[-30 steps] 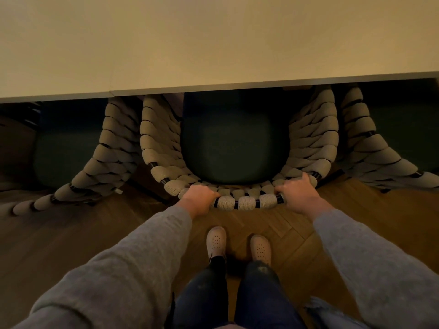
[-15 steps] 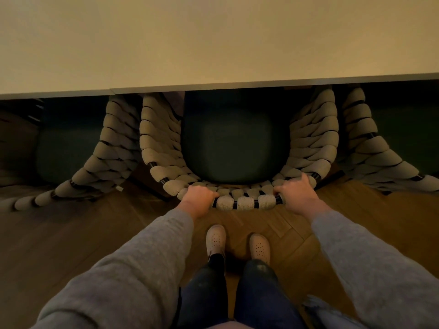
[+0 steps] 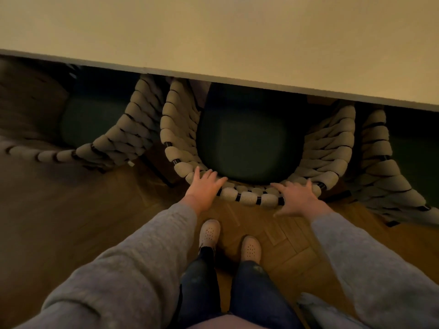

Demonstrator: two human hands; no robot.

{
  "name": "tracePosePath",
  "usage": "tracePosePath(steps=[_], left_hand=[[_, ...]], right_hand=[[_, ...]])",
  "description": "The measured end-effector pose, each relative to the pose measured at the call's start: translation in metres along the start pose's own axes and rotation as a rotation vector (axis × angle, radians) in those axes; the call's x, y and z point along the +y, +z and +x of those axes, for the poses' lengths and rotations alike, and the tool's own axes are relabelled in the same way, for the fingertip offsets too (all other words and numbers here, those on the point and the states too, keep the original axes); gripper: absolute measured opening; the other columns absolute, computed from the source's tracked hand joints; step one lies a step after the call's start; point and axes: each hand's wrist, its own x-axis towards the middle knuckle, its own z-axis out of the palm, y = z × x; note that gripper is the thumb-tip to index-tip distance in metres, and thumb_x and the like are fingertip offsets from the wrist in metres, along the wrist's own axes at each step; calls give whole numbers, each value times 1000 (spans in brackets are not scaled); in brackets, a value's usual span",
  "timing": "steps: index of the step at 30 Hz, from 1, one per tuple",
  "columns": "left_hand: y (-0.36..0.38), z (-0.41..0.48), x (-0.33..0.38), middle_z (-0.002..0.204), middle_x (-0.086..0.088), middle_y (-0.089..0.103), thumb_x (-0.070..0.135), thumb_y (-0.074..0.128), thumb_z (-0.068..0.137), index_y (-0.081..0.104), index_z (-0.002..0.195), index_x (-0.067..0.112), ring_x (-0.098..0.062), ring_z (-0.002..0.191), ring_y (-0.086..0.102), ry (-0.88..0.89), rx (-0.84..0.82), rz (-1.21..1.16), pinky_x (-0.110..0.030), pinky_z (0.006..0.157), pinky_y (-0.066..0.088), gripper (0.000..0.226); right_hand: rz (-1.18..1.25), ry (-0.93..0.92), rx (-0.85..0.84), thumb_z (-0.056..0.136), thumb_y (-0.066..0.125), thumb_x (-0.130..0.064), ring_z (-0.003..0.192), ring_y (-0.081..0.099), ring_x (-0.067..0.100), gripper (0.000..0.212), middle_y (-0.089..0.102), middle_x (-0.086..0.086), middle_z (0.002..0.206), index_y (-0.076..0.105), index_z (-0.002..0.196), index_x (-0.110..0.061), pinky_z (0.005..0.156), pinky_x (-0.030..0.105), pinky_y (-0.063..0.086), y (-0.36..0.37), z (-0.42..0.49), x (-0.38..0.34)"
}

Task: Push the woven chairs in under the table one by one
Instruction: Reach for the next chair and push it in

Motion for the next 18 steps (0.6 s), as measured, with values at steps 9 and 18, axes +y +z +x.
tracePosePath(steps=[9, 18], left_hand=[[32, -78, -40, 161, -10, -15, 22, 55, 94, -4, 154, 30, -27, 148, -14, -267, 142, -199, -50, 117, -6, 84], [102, -190, -204, 160, -16, -14, 18, 51, 92, 1, 155, 25, -30, 147, -14, -606, 96, -339, -55, 119, 0, 81]], right_hand=[[169, -332, 203, 79, 65, -63, 146, 22, 25, 101, 23, 5, 159, 5, 155, -33, 120, 51, 15, -48, 10, -132], [-27, -607, 270, 87, 64, -51, 149, 8, 23, 92, 11, 7, 162, 7, 156, -29, 121, 46, 6, -96, 32, -350]])
